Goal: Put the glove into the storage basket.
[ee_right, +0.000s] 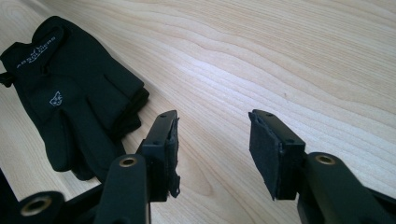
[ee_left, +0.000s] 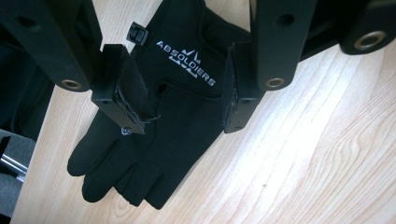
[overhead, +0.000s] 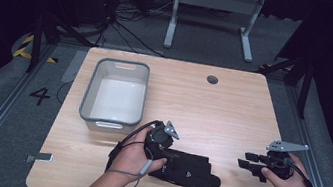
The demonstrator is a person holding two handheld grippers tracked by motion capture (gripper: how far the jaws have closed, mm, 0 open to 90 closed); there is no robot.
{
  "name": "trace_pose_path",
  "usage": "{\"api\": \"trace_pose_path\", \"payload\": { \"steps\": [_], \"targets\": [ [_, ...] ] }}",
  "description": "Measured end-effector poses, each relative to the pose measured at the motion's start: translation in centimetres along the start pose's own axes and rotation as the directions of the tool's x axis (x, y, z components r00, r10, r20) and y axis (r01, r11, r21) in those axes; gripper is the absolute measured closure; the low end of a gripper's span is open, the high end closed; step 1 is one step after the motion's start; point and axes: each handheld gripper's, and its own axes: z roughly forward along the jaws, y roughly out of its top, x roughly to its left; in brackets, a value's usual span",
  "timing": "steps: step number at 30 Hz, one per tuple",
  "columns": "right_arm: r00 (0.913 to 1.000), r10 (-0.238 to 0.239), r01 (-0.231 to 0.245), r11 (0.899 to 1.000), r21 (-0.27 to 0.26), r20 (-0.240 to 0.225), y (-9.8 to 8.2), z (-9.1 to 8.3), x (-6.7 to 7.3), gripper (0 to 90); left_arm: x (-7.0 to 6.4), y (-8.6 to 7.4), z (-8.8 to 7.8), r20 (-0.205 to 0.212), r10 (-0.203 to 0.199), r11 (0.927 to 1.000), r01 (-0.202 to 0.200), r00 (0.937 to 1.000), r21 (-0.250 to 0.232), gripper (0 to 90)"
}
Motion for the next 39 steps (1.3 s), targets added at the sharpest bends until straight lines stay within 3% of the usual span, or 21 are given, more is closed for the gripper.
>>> {"api": "trace_pose_path", "payload": {
  "steps": [14,20,29,39],
  "targets": [
    [0.9998,0.009,-0.009,1.000,0.005,0.017,-0.8,-0.1,-1.1,51.6,-1.1,1.0,2.3,0.059,0.061,0.9964,-0.064,0.9964,0.055,51.5],
    [0.9999,0.006,-0.006,1.000,0.005,-0.008,-1.0,0.2,-1.4,50.0,-1.6,1.0,3.2,0.168,0.064,0.9974,-0.069,0.9837,0.022,51.8],
    [0.9994,0.006,-0.006,1.000,0.008,-0.034,-1.1,0.5,-1.3,49.0,-1.2,0.9,5.8,0.148,0.073,0.9925,-0.086,0.9863,0.086,42.1],
    [0.9991,0.023,-0.023,1.000,0.009,-0.036,-1.2,0.6,-1.2,48.9,-1.8,0.7,6.5,0.089,0.105,0.9876,-0.114,0.9905,0.107,41.1]
  ]
}}
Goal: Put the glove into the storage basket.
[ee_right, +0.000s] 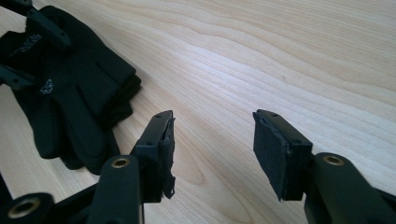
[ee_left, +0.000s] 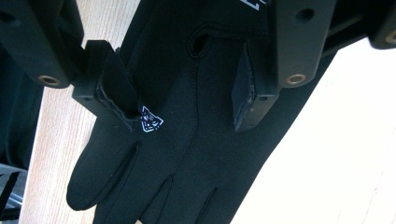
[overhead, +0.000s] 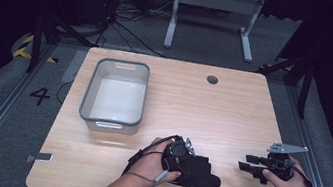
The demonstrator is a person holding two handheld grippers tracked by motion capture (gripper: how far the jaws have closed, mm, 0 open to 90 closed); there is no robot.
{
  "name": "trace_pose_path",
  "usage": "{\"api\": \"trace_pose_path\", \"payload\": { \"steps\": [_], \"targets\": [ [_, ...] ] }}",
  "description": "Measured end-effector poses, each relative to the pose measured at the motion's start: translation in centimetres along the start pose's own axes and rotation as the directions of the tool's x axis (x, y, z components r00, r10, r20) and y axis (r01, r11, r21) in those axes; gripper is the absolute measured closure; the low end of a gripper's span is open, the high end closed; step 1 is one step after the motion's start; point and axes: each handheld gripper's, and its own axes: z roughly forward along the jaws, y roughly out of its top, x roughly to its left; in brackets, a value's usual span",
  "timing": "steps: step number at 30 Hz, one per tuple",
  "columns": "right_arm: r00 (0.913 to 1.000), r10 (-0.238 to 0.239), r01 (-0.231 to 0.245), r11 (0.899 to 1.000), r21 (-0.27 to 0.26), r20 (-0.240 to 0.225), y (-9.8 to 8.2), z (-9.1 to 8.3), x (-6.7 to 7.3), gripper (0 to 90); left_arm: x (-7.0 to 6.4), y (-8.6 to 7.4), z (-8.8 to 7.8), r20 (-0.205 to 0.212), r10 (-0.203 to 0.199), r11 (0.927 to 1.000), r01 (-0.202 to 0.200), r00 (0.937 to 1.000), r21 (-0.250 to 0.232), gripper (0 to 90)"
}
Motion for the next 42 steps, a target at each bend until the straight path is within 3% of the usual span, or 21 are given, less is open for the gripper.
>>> {"api": "trace_pose_path", "payload": {
  "steps": [4,7,18,21,29,32,42],
  "targets": [
    [0.9999,0.012,-0.012,1.000,0.004,0.010,0.0,0.1,0.0,49.0,-0.4,0.1,-0.4,-0.054,0.016,0.9997,-0.017,0.9984,-0.020,39.7],
    [0.9998,0.019,-0.019,1.000,-0.003,-0.002,0.0,0.0,0.0,48.9,-0.2,0.1,-0.3,-0.035,0.002,0.9999,-0.003,0.9994,-0.016,38.5],
    [0.9996,0.017,-0.017,1.000,-0.008,-0.021,0.1,0.2,0.5,48.1,-0.1,-0.1,1.0,-0.046,0.021,0.9986,-0.018,0.9987,0.050,34.7],
    [0.9996,0.028,-0.028,1.000,-0.002,-0.007,0.0,0.2,0.4,47.9,-0.3,-0.1,1.3,-0.062,0.029,0.9978,-0.025,0.9976,0.062,34.8],
    [0.9992,0.036,-0.036,0.999,-0.008,-0.016,0.0,0.3,0.4,47.5,-0.1,-0.3,1.7,-0.055,0.041,0.9978,-0.038,0.9977,0.054,34.9],
    [0.9994,0.031,-0.031,0.999,-0.009,-0.016,0.0,0.4,0.5,47.2,-0.4,-0.3,1.8,-0.074,0.055,0.9967,-0.050,0.9958,0.065,35.2],
    [0.9994,0.024,-0.024,1.000,-0.010,-0.024,0.0,0.5,0.6,46.7,-0.6,0.3,1.8,-0.098,0.030,0.9944,-0.020,0.9947,0.104,42.6]
  ]
}}
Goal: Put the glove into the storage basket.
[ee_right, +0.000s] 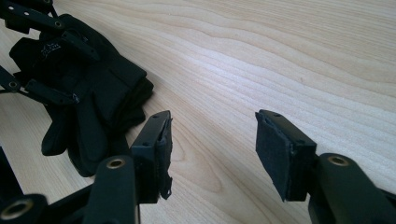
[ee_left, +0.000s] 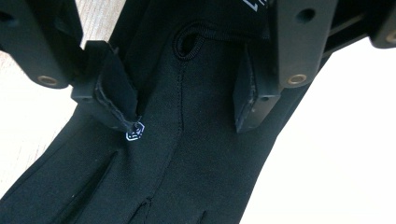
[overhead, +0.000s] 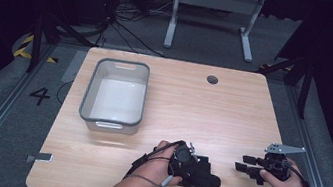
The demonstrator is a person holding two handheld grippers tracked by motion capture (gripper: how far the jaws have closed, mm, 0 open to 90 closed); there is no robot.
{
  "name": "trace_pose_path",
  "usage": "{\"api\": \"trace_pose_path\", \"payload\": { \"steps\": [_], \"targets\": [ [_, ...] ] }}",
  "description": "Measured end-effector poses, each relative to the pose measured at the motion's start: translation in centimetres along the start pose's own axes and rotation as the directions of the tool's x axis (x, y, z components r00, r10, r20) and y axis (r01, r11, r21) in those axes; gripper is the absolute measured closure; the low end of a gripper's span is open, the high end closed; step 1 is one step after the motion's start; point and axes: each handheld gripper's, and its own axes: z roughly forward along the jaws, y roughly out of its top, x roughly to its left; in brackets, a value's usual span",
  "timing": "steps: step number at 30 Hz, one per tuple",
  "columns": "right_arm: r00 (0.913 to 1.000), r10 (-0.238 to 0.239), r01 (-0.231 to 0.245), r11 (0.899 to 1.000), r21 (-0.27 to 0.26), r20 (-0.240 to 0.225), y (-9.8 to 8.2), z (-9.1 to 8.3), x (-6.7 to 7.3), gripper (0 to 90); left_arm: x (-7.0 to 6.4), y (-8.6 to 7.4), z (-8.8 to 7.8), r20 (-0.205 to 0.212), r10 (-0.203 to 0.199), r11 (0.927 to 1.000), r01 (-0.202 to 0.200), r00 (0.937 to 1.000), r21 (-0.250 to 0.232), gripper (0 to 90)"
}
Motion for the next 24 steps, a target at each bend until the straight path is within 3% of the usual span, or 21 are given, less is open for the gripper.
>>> {"api": "trace_pose_path", "payload": {
  "steps": [11,19,24],
  "targets": [
    [1.0000,-0.005,0.005,1.000,-0.005,-0.005,-0.1,0.0,0.0,46.9,0.2,-0.3,-0.2,-0.013,-0.058,0.9981,0.058,0.9982,-0.022,59.5],
    [0.9998,-0.020,0.020,1.000,0.007,-0.002,-0.2,0.1,-0.1,47.6,0.2,-0.1,-0.4,-0.026,-0.076,0.9969,0.075,0.9968,-0.023,66.5],
    [0.9997,-0.022,0.022,1.000,0.010,-0.001,-0.3,-0.1,-0.3,48.6,0.9,-0.3,-1.2,0.053,-0.137,0.9902,0.138,0.9892,-0.022,68.2]
  ]
}}
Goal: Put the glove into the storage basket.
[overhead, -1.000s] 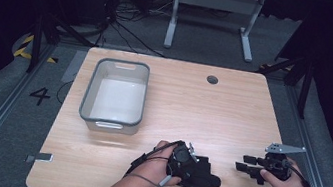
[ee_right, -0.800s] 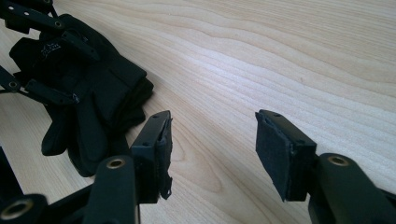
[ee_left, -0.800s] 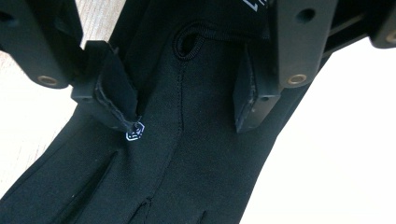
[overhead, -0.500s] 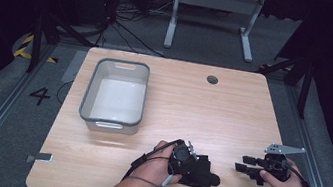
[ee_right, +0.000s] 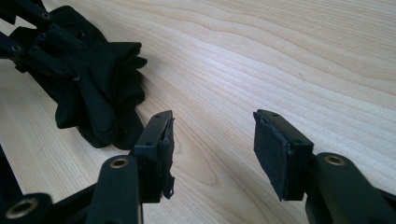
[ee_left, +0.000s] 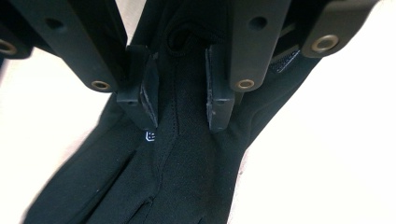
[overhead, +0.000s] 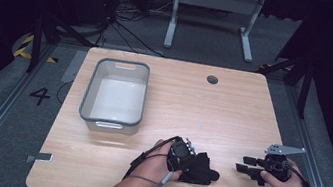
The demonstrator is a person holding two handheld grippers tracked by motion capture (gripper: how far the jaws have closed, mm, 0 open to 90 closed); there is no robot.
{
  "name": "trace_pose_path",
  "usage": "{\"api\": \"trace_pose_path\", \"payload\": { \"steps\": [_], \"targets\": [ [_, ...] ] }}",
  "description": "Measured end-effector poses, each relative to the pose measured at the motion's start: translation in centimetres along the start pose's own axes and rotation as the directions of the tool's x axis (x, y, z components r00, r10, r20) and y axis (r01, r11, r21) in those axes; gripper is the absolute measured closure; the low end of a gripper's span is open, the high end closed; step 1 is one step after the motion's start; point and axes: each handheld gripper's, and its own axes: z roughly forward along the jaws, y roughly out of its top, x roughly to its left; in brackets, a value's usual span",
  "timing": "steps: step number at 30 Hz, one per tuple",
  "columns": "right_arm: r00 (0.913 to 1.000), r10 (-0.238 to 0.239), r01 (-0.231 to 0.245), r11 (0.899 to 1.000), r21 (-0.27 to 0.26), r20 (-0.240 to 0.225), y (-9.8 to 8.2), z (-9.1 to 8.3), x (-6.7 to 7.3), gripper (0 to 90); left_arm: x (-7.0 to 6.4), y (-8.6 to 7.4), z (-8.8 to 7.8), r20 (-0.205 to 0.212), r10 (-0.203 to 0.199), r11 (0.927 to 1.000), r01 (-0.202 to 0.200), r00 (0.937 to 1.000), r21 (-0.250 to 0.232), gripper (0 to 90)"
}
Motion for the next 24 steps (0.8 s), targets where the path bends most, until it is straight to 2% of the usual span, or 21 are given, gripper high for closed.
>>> {"api": "trace_pose_path", "payload": {
  "steps": [2,12,24],
  "targets": [
    [1.0000,0.004,-0.004,1.000,0.000,0.001,-0.1,0.0,-0.2,48.7,0.0,0.0,-0.4,0.002,-0.011,0.9999,0.011,0.9999,-0.002,68.4],
    [1.0000,-0.003,0.003,1.000,0.008,0.004,-0.2,0.2,-0.1,48.8,-0.5,0.1,-2.3,0.021,-0.003,1.0000,0.003,0.9998,-0.009,68.3],
    [1.0000,-0.001,0.001,1.000,0.010,0.001,-0.3,0.2,-0.1,48.7,-0.5,-0.1,-4.8,0.007,-0.015,0.9988,0.015,0.9999,-0.046,68.3]
  ]
}}
